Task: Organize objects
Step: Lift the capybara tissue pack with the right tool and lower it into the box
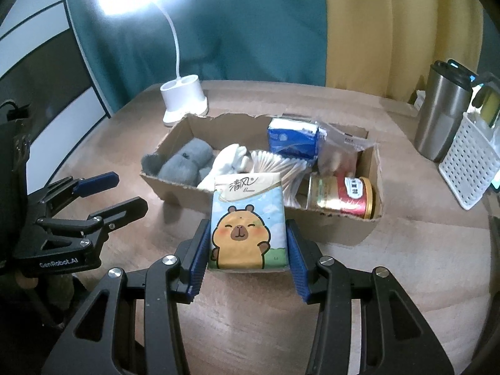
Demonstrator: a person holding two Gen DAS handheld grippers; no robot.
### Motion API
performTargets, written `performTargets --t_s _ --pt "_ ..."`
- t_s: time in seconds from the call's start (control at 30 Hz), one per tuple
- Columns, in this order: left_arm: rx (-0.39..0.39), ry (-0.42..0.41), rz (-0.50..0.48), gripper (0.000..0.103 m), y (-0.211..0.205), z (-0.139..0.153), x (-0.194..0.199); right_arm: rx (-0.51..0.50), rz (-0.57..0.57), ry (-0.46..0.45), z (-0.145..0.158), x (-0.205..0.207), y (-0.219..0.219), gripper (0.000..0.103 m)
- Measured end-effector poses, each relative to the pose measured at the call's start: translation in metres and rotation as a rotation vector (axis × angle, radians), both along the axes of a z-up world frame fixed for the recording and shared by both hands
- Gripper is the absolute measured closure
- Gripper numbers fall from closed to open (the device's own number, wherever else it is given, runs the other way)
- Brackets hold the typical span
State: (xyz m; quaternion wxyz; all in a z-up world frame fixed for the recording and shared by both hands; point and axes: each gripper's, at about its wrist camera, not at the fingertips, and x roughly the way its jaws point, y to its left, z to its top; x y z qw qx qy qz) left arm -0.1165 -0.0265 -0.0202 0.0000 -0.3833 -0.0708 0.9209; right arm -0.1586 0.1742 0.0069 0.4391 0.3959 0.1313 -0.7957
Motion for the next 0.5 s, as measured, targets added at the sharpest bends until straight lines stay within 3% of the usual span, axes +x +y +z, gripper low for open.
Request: performTargets --t_s 0.5 --pt "0.004 0.005 0.022 0.023 -0.018 -0.003 -0.021 0.012 -0.008 -0.005 0.001 -0.025 -0.019 0.054"
